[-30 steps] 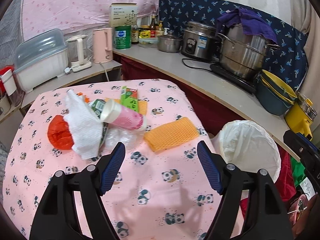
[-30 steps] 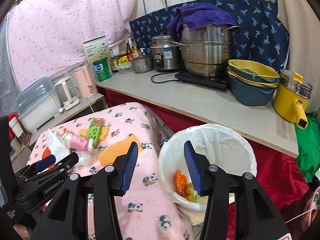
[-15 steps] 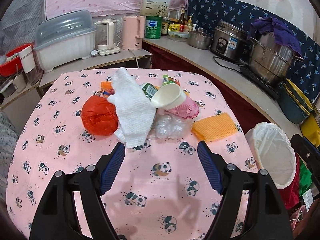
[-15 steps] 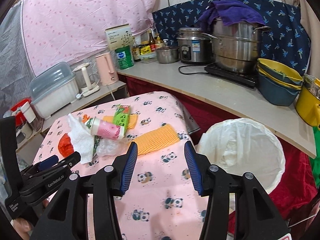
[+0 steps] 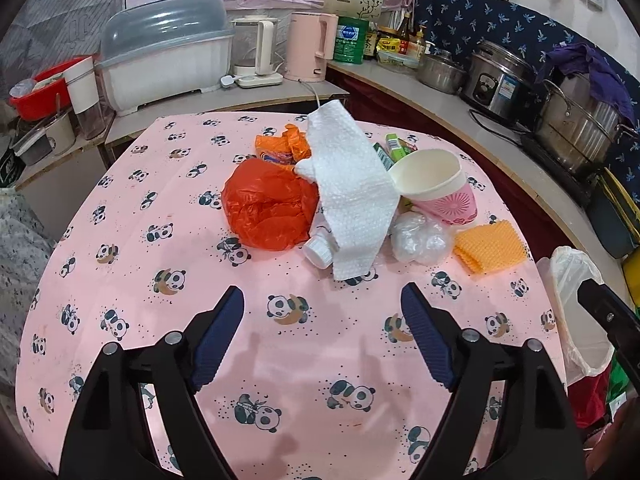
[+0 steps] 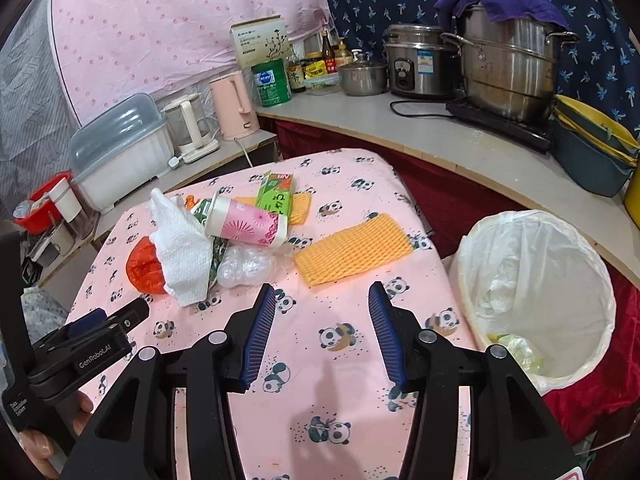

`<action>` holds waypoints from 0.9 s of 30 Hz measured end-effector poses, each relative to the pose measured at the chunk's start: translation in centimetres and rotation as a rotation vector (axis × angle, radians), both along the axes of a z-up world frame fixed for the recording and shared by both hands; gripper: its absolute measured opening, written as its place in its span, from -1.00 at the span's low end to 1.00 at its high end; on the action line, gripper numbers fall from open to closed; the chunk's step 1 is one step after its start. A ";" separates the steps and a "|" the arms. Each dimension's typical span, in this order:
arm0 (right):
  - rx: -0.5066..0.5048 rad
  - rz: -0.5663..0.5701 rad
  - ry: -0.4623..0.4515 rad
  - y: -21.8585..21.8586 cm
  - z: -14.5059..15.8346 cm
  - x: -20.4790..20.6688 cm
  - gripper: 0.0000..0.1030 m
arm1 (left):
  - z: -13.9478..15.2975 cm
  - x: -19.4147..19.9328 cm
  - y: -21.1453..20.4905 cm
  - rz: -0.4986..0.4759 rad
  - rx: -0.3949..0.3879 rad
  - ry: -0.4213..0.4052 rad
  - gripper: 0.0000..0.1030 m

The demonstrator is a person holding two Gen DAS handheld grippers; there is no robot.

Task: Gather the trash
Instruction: 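Move both tools back over the table toward the pink paper cup, then grasp the pink paper cup with the right gripper while the left gripper grasps the white tissue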

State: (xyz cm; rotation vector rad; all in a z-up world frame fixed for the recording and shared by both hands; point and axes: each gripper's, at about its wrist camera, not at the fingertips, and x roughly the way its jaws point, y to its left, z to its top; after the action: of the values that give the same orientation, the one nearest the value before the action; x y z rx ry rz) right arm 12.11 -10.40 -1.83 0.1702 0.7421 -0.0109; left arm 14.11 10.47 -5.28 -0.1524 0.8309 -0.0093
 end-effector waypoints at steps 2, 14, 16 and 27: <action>0.005 0.007 0.012 0.3 -0.6 0.4 -0.07 | -0.4 0.2 0.6 0.007 -0.007 0.006 0.50; 0.013 0.039 0.051 1.3 -2.7 3.2 -0.07 | -1.4 3.1 1.1 -0.012 -0.030 0.024 0.57; 0.011 0.044 0.054 1.4 -2.9 3.7 -0.07 | -1.4 3.8 0.6 -0.020 -0.030 0.019 0.57; 0.003 0.091 0.049 2.3 -3.2 7.3 -0.07 | -2.2 8.5 -1.6 -0.074 -0.043 0.044 0.22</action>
State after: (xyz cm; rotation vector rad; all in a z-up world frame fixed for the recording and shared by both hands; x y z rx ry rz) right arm 19.36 -8.11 -5.04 0.1395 0.7977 0.0732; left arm 22.62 8.85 -7.47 -0.1628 0.8800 -0.0934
